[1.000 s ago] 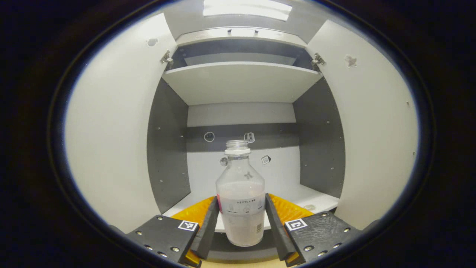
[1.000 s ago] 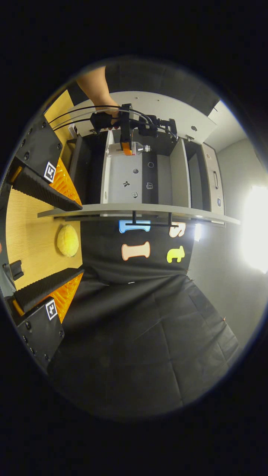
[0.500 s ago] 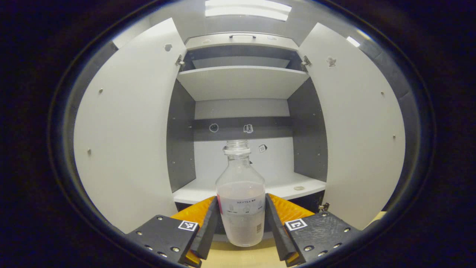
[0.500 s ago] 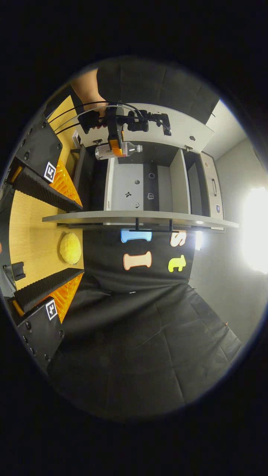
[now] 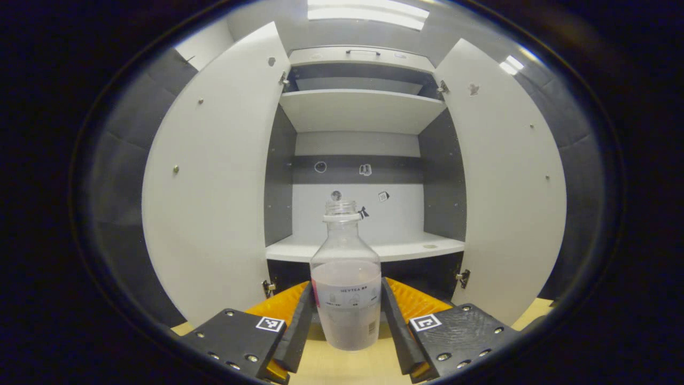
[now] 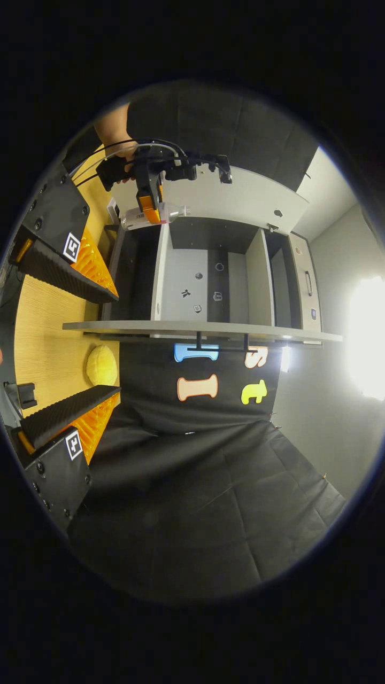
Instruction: Grasp the bottle in the cabinet with the left hand and place it on the coaster, then close the right door with the right hand and the left door with the left hand.
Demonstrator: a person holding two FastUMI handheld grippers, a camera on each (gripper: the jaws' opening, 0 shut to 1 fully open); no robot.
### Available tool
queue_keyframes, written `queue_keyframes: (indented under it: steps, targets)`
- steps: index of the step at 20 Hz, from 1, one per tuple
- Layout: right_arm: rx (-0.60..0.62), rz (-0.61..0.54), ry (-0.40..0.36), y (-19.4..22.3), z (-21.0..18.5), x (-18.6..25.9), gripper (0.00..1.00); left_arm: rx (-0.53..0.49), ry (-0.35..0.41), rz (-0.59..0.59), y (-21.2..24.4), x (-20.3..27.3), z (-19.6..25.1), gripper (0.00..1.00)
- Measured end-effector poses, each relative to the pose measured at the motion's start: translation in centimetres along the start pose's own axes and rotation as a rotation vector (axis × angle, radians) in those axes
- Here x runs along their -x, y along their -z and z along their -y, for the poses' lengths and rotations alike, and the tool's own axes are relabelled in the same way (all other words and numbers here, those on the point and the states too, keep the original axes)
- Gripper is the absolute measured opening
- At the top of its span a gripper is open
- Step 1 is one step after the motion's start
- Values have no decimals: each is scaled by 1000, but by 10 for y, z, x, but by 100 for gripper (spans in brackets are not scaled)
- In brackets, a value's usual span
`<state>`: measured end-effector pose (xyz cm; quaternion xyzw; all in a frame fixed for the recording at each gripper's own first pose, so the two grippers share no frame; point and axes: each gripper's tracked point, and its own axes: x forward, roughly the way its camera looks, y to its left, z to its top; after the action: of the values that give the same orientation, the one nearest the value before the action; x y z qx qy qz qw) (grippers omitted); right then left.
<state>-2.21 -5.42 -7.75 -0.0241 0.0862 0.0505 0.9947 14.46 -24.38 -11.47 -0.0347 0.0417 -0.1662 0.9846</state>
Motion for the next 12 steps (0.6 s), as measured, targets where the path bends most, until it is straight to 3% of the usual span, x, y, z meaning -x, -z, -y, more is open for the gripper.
queue_keyframes:
  steps: [12]
  targets:
    - [52,-43,-59,11,-31,4,98,45,30,-78,100,58,8,70]
